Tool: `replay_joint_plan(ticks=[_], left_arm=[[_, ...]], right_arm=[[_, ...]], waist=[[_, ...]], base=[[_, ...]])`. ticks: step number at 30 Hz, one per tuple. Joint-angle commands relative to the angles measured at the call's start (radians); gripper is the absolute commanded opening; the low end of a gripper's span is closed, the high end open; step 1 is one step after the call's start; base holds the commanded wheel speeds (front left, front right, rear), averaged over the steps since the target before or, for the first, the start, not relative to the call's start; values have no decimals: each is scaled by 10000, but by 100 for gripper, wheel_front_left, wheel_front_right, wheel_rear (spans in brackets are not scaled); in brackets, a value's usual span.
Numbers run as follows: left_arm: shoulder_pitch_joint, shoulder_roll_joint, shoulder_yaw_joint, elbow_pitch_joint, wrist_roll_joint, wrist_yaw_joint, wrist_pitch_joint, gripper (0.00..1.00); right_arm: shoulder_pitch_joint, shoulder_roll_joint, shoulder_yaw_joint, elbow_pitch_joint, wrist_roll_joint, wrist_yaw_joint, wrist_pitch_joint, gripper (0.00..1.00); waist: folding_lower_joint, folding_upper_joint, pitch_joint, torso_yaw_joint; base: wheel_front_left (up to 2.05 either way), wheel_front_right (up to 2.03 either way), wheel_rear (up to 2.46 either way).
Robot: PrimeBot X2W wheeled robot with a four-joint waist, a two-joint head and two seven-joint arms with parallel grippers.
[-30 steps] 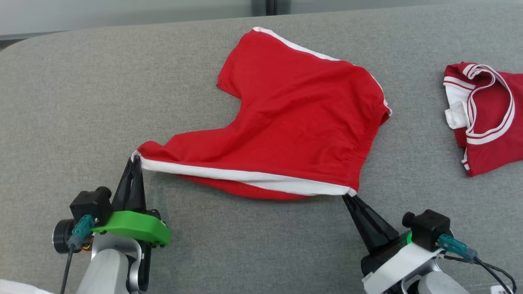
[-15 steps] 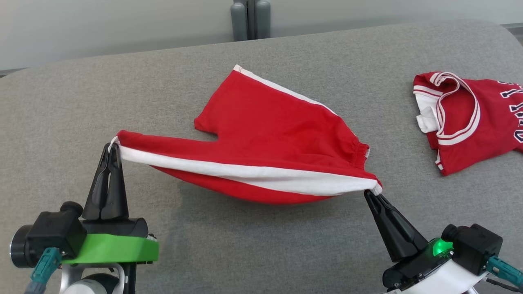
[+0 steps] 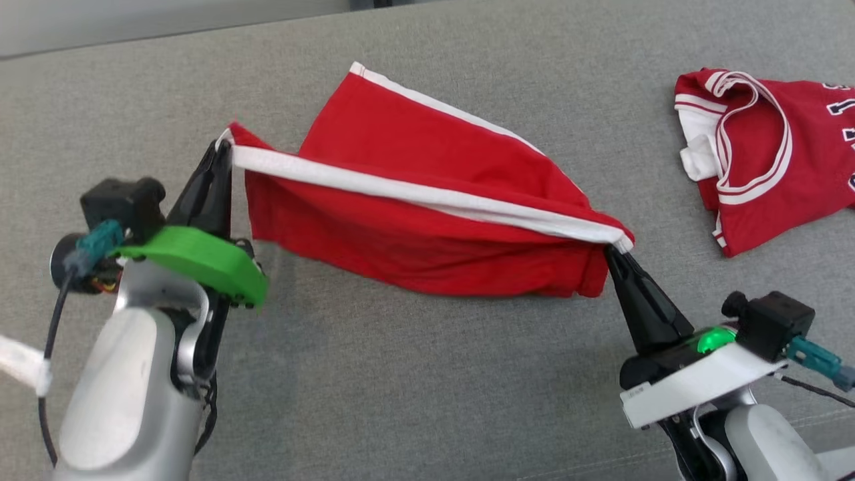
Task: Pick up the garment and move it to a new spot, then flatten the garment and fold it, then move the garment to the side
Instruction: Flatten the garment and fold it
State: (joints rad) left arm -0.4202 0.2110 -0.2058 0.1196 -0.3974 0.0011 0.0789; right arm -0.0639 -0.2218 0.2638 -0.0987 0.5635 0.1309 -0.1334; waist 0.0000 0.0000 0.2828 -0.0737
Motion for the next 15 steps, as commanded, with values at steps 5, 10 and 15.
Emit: replay_joint_plan(ticks=[5, 10, 15], left_arm=[[-2407, -68, -415, 2552, 151, -577, 266, 0], [-4216, -252, -714, 4826, 367, -769, 86, 0], [-5710, -388, -834, 6910, 624, -738, -334, 0]], right_arm=[[-1280, 286, -46, 1302, 859, -6, -383, 0], [-2218, 520, 34, 2282, 1664, -6, -769, 0], [-3028, 702, 583, 2877, 2464, -6, -1082, 0]], waist=[[0, 0, 1351, -559], [0, 0, 1884, -1059], [0, 0, 2312, -1625]], base=[[0, 0, 0], [0, 0, 0], [0, 0, 0]])
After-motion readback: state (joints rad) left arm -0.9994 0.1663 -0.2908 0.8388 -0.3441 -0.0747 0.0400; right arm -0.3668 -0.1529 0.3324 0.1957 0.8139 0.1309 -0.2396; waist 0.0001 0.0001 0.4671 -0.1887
